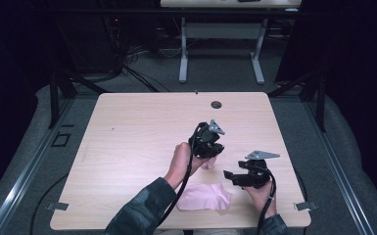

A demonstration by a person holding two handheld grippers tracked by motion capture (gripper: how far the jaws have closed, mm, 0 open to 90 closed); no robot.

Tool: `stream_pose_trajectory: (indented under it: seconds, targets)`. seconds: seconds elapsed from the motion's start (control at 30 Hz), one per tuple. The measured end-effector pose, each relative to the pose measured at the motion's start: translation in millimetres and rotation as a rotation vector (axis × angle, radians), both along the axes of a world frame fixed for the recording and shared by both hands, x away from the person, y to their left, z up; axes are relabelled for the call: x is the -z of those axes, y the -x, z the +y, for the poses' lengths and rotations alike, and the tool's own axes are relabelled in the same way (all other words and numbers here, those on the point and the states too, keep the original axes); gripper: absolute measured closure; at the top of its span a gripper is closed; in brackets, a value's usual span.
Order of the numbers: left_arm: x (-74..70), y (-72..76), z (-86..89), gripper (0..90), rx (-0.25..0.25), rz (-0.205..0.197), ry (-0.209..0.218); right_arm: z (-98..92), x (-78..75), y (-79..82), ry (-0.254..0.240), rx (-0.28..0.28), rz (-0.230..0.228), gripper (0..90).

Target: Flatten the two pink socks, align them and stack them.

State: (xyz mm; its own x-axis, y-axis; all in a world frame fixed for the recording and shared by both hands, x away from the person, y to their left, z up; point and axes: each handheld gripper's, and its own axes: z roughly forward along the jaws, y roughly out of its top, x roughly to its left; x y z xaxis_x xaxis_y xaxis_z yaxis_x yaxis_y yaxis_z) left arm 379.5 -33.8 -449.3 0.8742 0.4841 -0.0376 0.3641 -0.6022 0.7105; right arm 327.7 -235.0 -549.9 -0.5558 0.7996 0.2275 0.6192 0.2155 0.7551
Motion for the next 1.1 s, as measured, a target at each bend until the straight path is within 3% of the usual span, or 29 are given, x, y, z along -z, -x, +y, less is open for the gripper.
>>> stream_pose_trajectory:
  seconds: [0.17,0.23,0.33,0.47,0.53,0.6,0.7,0.8,0.93,1.0,1.1]
  targets:
    - [-7.3,1.6,2.3,86.8,0.005,0.008,0.046,18.1,-0.4,-16.0,0.039,-0.005,-0.026,28.0]
    - [-9.4,3.5,3.5,86.8,0.009,0.005,0.059,17.3,1.5,-24.5,0.018,0.003,-0.012,31.4]
    - [-10.3,5.2,6.1,86.8,0.009,0.012,0.083,13.8,5.2,-35.2,-0.029,0.014,0.001,45.7]
    - [-9.8,6.9,10.2,86.8,0.006,0.012,0.106,13.5,8.5,-40.5,-0.024,0.022,0.015,76.4]
    - [-9.6,7.5,13.8,86.8,0.006,0.009,0.108,13.5,6.6,-39.4,-0.016,0.029,-0.001,86.0]
    - [-8.2,7.3,18.1,86.8,0.0,0.016,0.126,12.8,3.1,-38.8,0.0,0.023,-0.013,89.9]
    - [-5.2,5.3,24.4,86.7,-0.008,0.04,0.146,13.3,-3.2,-38.1,0.014,0.022,-0.038,88.4]
    - [-3.8,4.0,27.5,86.8,-0.013,0.04,0.148,15.4,-6.2,-37.1,0.034,-0.016,-0.022,71.9]
    - [-3.5,5.2,25.5,86.8,0.011,0.041,0.144,17.7,-2.0,-36.0,0.017,-0.065,-0.02,59.2]
    - [-4.2,6.3,23.8,86.7,0.022,0.04,0.141,21.0,-1.2,-39.0,0.033,-0.086,-0.022,60.9]
    - [-5.0,7.5,23.9,86.7,0.033,0.04,0.147,22.2,0.4,-45.5,0.032,-0.086,-0.022,72.2]
